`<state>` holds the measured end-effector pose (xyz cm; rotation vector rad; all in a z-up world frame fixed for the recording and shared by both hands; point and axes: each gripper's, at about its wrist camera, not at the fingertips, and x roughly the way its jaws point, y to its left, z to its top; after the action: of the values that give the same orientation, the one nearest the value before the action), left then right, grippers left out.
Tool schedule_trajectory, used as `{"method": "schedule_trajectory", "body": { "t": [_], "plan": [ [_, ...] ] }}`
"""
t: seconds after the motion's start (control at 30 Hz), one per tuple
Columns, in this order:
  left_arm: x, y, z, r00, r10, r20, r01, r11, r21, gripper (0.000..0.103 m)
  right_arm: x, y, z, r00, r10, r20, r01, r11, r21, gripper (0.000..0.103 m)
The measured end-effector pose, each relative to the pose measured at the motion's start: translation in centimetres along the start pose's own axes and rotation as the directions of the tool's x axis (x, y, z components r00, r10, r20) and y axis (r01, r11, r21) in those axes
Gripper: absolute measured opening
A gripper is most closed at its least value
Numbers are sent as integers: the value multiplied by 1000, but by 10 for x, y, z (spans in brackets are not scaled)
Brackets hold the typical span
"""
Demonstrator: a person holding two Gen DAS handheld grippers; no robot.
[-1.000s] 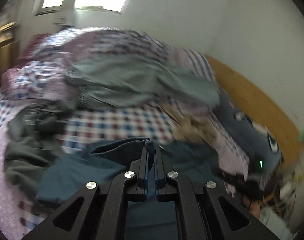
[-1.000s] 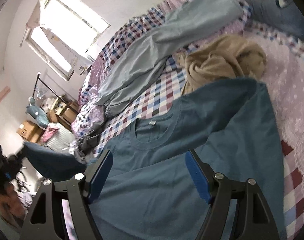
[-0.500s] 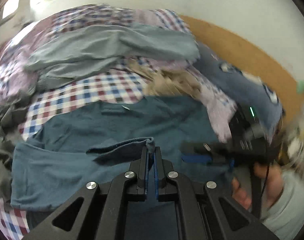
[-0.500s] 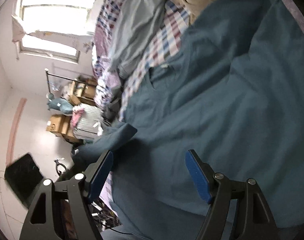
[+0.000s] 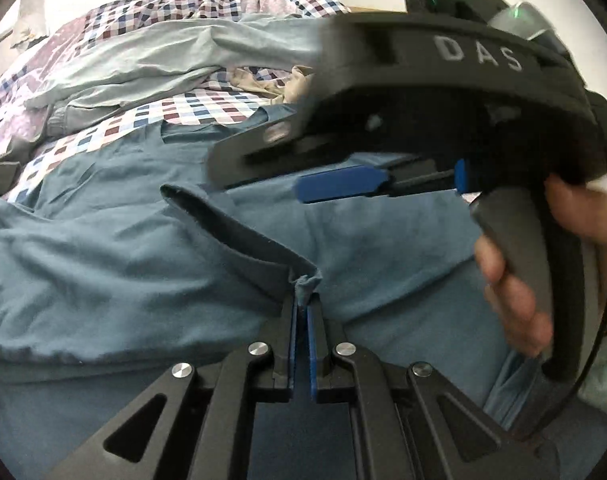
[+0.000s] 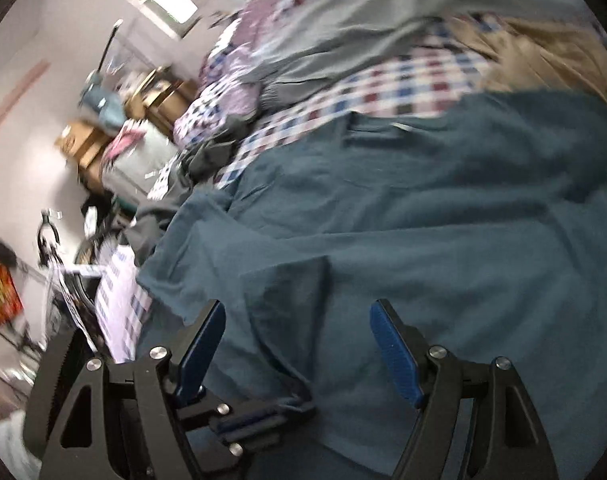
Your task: Fold clothes
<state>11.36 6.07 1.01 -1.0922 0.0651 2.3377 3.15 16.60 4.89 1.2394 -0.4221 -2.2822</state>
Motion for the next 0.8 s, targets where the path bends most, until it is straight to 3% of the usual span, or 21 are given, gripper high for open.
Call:
{"method": "schedule_trajectory", "body": {
  "t": [0.2, 0.27, 0.33, 0.43, 0.53, 0.8],
  "plan": [
    [-5, 6, -10, 999, -28, 41, 30, 998, -56, 3, 18, 31, -2, 998, -65, 14, 67, 986, -153, 78],
    [-6, 6, -13, 998, -27, 52, 30, 998, -52, 3, 28, 32, -2, 996, -92, -6, 90, 982, -166, 70],
    [-7, 7, -13, 998, -34, 55, 37, 998, -57, 3, 35, 31, -4, 992, -120, -29, 113, 978, -173, 48],
    [-9, 8, -14, 998, -33, 56, 37, 997, -66, 3, 35, 28, -5, 986, -164, -20, 158, 971, -180, 30],
    [-11, 5, -13, 998, -27, 57, 31, 997, -71, 3, 28, 24, -3, 988, -155, -5, 152, 975, -162, 6],
    [-11, -2, -4, 998, -8, 64, 14, 996, -92, 3, -9, -5, 5, 998, -40, 53, 41, 999, -24, 4]
  ]
}}
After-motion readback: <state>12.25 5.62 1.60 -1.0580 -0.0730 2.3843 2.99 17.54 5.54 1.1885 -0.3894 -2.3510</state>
